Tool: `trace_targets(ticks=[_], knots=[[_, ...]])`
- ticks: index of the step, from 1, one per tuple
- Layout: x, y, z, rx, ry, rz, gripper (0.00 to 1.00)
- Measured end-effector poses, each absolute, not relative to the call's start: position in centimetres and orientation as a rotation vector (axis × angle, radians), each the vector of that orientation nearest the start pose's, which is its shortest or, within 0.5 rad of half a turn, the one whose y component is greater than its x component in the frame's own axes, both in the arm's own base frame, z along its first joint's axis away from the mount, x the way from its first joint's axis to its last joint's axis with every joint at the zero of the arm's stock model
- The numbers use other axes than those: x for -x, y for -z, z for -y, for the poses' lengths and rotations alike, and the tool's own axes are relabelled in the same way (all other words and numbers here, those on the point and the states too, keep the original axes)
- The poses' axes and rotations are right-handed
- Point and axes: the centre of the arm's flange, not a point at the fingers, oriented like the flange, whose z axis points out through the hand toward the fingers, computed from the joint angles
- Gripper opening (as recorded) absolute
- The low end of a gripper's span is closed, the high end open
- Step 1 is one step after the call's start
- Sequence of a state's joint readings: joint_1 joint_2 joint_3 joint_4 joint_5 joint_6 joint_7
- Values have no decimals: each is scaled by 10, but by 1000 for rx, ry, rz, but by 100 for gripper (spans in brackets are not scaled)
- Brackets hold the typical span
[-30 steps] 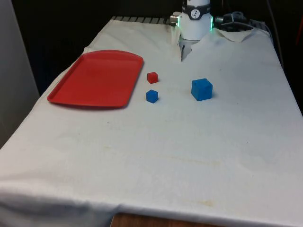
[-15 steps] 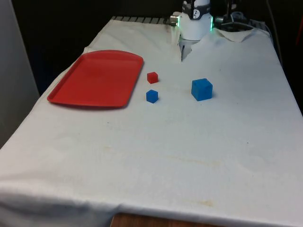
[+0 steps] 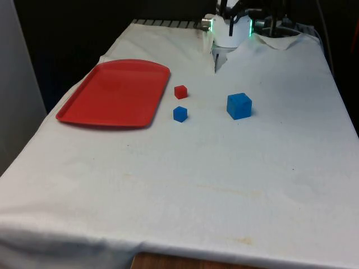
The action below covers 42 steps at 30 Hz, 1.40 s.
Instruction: Pick up the largest block and place it onto the tray.
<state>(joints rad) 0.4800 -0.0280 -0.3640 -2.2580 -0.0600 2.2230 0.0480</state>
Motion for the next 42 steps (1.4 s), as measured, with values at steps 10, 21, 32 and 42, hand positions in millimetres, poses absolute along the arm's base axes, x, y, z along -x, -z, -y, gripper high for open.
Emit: trace_targets(ticks=[10,21,32,42], knots=[[-507,-349,-58,3173,30,239,100],[-503,-324,-58,3171,72,322,100],[-497,-290,-59,3172,112,428,100],[-492,-266,-59,3172,121,510,100]])
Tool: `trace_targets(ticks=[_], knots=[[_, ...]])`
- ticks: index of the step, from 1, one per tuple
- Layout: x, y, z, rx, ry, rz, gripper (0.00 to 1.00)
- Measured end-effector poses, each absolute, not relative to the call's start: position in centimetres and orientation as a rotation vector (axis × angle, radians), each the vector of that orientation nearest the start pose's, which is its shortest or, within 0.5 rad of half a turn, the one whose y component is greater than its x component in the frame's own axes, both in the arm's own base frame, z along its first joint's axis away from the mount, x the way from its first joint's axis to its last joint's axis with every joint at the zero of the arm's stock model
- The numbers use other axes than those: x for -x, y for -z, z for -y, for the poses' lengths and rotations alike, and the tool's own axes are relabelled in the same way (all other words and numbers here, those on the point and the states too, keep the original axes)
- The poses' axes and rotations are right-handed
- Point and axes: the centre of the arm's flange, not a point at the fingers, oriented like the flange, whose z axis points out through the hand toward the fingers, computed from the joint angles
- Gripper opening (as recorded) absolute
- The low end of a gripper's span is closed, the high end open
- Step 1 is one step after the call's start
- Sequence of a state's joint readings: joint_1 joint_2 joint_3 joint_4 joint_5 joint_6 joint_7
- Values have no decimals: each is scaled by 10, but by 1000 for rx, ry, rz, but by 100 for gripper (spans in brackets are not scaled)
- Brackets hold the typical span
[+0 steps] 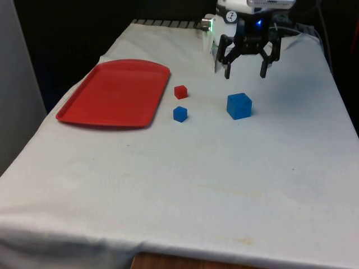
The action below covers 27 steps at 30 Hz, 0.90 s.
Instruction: Pick up the largest block and place it onto the tray.
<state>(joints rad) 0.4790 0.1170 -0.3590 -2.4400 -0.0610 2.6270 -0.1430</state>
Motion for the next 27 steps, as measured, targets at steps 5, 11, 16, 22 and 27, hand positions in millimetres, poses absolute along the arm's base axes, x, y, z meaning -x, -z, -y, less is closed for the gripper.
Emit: trace_targets(ticks=[5,11,16,22,27], knots=[[-489,-253,-59,3173,117,551,100],[-483,-234,-59,3173,122,604,100],[-482,-223,-60,3176,128,630,100],[-480,-207,-59,3180,132,660,100],[-478,-196,-59,3184,135,683,100]])
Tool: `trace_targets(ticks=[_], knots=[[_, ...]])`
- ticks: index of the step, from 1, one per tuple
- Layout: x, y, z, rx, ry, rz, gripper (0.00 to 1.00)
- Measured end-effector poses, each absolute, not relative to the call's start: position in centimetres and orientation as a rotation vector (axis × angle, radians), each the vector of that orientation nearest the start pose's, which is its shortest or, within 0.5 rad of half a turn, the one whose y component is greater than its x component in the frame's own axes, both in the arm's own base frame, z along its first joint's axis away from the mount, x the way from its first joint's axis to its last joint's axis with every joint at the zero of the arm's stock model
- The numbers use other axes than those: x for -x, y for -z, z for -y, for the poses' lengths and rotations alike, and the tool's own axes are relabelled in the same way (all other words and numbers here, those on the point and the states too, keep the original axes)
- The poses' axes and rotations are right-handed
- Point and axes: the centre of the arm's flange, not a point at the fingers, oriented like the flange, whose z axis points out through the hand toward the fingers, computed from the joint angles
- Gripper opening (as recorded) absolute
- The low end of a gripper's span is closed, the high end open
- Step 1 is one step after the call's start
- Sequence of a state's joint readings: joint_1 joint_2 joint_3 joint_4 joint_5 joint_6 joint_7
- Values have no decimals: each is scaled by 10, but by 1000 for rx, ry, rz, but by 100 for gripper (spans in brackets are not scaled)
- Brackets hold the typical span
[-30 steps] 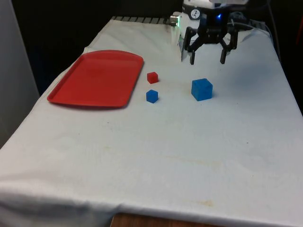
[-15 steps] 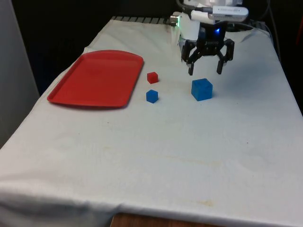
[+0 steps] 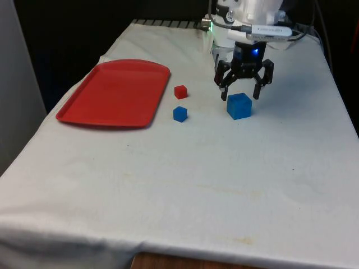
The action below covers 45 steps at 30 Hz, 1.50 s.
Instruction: Pick up the largest block and place it onto the tray.
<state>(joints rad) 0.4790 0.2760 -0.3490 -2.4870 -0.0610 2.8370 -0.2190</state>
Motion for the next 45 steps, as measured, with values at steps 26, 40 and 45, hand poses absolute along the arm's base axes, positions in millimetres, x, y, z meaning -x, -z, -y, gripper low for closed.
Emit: trace_targets(ticks=[26,40,45], knots=[[-475,-177,-58,3186,123,734,0],[-474,-194,-59,3172,180,724,0],[-471,-206,-59,3161,201,718,0]])
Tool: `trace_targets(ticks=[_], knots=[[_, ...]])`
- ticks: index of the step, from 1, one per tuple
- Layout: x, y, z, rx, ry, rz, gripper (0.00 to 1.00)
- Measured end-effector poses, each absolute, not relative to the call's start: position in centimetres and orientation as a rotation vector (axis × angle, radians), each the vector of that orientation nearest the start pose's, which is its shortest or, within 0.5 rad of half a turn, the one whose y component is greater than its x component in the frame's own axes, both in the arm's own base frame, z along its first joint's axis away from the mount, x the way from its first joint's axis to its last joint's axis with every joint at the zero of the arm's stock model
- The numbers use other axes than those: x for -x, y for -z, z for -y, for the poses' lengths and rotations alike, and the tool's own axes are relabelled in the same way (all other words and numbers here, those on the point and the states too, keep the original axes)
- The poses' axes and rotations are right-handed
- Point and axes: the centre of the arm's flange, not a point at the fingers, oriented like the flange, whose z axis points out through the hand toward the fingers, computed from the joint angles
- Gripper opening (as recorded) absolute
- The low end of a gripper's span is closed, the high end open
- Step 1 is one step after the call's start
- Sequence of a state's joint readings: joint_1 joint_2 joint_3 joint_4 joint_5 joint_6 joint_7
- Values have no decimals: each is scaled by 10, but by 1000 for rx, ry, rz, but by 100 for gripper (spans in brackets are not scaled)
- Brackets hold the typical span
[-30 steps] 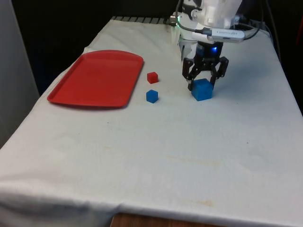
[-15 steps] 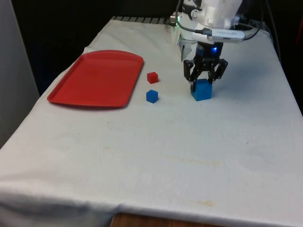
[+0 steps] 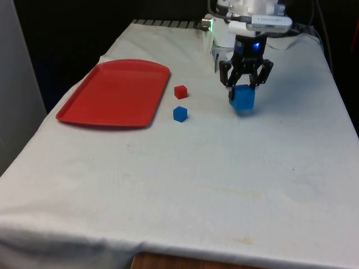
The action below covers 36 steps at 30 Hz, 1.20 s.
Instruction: Pick up the largest block and place it onto the tray.
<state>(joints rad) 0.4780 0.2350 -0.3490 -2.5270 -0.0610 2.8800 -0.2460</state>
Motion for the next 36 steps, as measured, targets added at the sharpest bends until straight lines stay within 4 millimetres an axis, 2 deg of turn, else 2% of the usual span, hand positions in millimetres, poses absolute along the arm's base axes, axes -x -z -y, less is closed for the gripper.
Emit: trace_targets(ticks=[7,19,24,36], knots=[[-472,-216,-59,3153,231,712,0],[-470,-257,-56,3125,285,668,0],[-470,-262,-53,3125,290,653,0],[-474,-272,-27,3139,307,582,0]])
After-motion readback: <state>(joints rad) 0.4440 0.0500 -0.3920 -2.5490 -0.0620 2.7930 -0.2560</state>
